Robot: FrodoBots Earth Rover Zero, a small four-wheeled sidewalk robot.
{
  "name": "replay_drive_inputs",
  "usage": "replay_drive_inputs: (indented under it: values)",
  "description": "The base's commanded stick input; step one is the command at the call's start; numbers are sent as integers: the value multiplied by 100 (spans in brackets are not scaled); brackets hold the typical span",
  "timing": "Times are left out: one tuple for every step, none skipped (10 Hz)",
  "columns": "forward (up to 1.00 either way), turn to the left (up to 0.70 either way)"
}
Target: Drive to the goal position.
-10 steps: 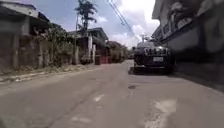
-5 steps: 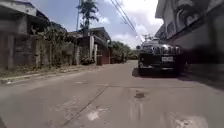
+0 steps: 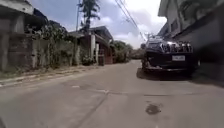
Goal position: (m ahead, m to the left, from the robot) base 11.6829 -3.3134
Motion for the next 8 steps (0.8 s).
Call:
replay_drive_inputs:
  values:
    - [100, 0]
    - [100, 0]
    - [100, 0]
    - [100, 0]
    - [100, 0]
    - [100, 0]
    - [100, 0]
    - [100, 0]
